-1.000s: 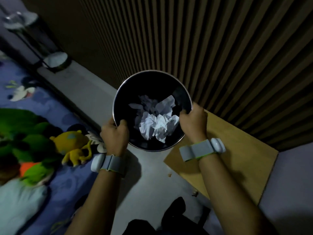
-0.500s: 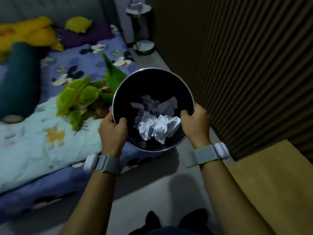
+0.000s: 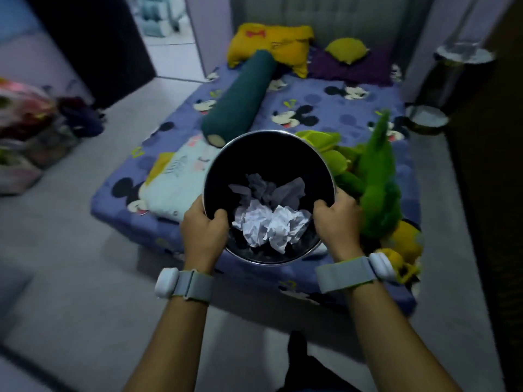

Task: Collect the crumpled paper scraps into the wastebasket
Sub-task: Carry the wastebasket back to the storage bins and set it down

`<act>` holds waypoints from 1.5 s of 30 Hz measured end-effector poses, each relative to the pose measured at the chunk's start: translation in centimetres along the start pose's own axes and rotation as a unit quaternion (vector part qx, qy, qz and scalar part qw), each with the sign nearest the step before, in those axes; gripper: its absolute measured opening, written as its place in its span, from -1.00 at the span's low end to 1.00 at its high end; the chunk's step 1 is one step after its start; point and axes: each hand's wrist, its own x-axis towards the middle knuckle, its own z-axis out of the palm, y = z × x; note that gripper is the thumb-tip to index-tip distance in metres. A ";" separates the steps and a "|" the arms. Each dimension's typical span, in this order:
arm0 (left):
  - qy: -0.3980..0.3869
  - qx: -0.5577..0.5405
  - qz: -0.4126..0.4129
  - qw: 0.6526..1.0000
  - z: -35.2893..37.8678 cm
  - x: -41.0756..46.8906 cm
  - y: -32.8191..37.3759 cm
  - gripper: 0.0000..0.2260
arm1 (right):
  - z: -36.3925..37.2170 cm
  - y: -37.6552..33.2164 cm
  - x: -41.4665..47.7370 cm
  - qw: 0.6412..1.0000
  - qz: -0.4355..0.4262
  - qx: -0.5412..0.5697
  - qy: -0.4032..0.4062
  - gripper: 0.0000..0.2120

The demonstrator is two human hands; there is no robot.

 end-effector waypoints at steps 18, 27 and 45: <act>0.302 0.028 -0.199 0.932 -19.2 15.1 -15.0 -0.94 | 34.0 -19.4 3.8 0.914 -0.195 0.032 -0.355 -0.63; 0.325 0.036 -0.244 0.913 -30.6 23.8 -24.2 -0.95 | 51.3 -28.2 -0.3 0.895 -0.193 0.038 -0.400 -0.73; 0.338 0.052 -0.251 0.905 -50.8 54.5 -41.6 -0.82 | 87.2 -48.3 0.0 0.890 -0.210 0.112 -0.388 -0.74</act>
